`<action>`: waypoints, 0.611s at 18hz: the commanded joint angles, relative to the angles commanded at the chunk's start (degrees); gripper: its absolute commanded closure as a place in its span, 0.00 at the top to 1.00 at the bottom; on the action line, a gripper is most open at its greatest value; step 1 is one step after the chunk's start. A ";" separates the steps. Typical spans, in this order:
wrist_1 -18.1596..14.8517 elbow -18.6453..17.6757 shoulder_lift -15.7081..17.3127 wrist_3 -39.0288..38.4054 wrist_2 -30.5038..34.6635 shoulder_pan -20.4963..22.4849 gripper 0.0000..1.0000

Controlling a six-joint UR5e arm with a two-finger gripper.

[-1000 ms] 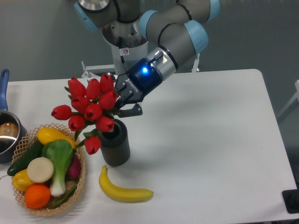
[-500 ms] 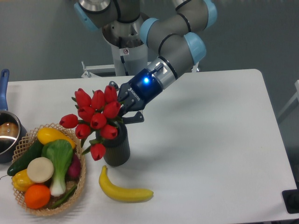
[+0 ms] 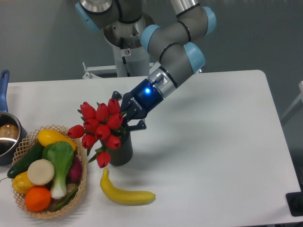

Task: Insert the flowers into the vase
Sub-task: 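Push the tulip stems down into the vase, straightening the bunch upright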

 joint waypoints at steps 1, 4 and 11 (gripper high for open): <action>0.00 0.00 -0.09 0.09 0.53 0.00 0.40; 0.00 0.00 -0.27 0.09 0.62 0.09 0.55; 0.00 -0.88 0.52 0.00 0.62 2.02 0.84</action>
